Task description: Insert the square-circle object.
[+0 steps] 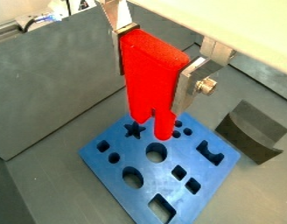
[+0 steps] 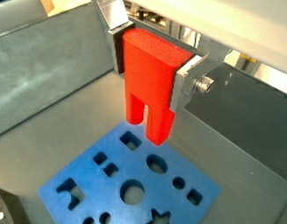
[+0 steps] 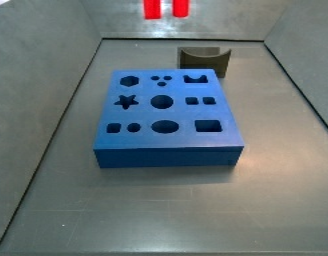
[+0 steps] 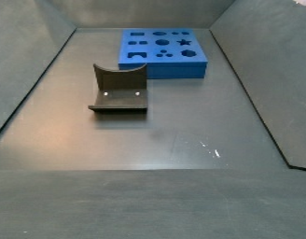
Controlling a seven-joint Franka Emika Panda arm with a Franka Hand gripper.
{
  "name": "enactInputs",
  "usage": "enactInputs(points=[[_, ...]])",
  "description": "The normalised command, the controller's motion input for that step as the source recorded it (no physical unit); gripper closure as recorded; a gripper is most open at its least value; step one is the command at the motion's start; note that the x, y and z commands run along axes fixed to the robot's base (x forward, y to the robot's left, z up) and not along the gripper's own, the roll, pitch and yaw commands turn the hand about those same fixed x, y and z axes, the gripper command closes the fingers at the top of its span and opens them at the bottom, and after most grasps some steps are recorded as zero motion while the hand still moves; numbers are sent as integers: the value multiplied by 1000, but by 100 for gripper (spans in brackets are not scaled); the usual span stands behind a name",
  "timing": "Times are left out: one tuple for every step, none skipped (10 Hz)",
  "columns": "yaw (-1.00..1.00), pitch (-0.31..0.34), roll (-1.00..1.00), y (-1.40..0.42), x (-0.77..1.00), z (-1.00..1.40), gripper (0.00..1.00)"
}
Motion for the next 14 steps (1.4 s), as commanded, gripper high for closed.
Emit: enactInputs(points=[[0, -54, 14, 0, -214, -1000, 100], [71, 0, 0, -149, -251, -1000, 100], [211, 20, 10, -357, -309, -1000, 100], [206, 74, 0, -363, -391, -1000, 100], [129, 43, 0, -354, -226, -1000, 100], [46, 0, 4, -54, 40, -1000, 100], [17, 0, 0, 23, 151, -1000, 100], [-23, -60, 0, 0, 0, -1000, 100], [-109, -133, 0, 0, -223, -1000, 100], [-111, -176, 0, 0, -246, -940, 100], [-106, -171, 21, 0, -231, -934, 100], [-137, -171, 44, 0, -220, -920, 100], [-171, -184, 60, 0, -186, -880, 100], [-134, -186, 94, -23, 0, -854, 100]])
